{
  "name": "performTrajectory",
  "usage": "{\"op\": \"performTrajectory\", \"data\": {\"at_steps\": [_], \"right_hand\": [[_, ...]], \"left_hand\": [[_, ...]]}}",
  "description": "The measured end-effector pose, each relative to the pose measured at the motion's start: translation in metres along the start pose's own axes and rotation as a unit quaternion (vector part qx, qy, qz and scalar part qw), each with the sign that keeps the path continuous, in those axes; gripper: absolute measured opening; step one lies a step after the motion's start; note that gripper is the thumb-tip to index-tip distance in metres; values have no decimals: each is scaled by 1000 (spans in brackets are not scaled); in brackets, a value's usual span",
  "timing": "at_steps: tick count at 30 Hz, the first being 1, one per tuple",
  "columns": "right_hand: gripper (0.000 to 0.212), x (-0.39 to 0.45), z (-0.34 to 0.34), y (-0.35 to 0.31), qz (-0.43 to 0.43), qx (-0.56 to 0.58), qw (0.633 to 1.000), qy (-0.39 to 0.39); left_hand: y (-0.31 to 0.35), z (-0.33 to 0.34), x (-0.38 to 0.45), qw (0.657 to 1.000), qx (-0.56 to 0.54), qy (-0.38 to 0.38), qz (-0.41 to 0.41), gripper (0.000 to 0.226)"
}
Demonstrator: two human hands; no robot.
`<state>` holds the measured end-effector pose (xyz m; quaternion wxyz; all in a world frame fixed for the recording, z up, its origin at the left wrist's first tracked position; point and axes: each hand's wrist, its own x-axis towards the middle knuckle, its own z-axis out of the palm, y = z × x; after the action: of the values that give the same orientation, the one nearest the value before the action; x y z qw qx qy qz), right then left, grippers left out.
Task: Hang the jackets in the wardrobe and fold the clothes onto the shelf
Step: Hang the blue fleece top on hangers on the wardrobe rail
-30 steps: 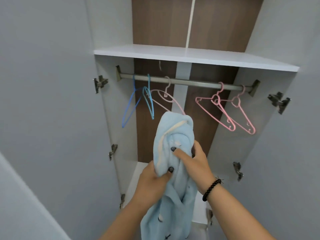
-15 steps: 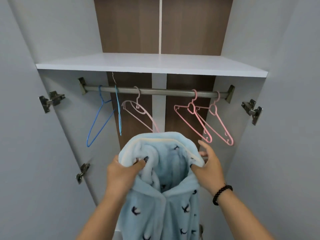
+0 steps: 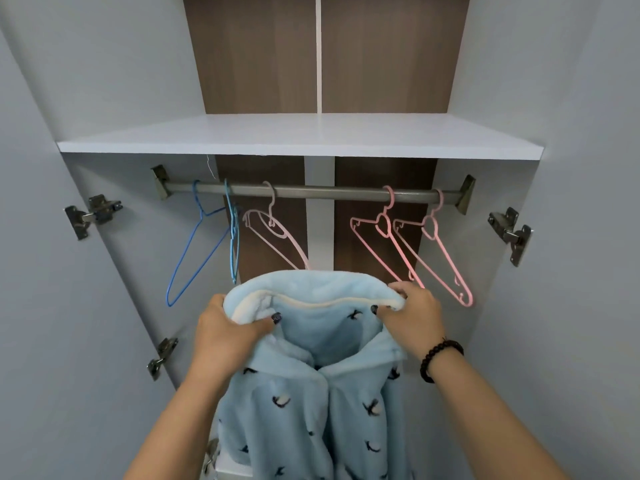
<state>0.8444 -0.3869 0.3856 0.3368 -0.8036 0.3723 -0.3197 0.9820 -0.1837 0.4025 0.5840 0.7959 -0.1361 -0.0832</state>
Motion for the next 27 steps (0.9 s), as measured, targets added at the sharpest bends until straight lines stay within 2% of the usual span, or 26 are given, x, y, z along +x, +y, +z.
{"op": "performTrajectory", "data": {"at_steps": [2,3,5,8,9,10,12,14,18,23,27], "right_hand": [[11,8,1,3,-9,-66,997,-35],[13,12,1,4,-12,-85,996,-38],[15,17,0,2,-25,-89,996,-13],[18,14,3,-10,-68,-1,993,96],[20,11,9,-14,-79,32,989,125],[22,8,21,-14,-81,39,988,123],[23,4,47,1,-51,-17,998,40],[26,4,73,25,2,-80,996,-42],[28,8,88,47,102,-90,988,-67],[26,32,104,33,119,-94,986,-75],[24,44,125,20,126,-104,979,-125]], "left_hand": [[1,1,5,999,32,-40,12,54],[-1,3,8,996,65,-37,40,56],[-5,4,16,990,94,21,101,47],[-19,8,34,975,93,131,156,29],[-28,12,45,972,146,115,145,26],[-41,17,57,965,229,61,116,24],[-68,31,72,938,338,-63,46,18],[-90,38,79,951,296,-90,15,9],[-103,32,92,980,184,-67,-21,11],[-80,21,113,989,63,-126,-45,8],[-69,14,130,984,18,-172,-51,7]]}}
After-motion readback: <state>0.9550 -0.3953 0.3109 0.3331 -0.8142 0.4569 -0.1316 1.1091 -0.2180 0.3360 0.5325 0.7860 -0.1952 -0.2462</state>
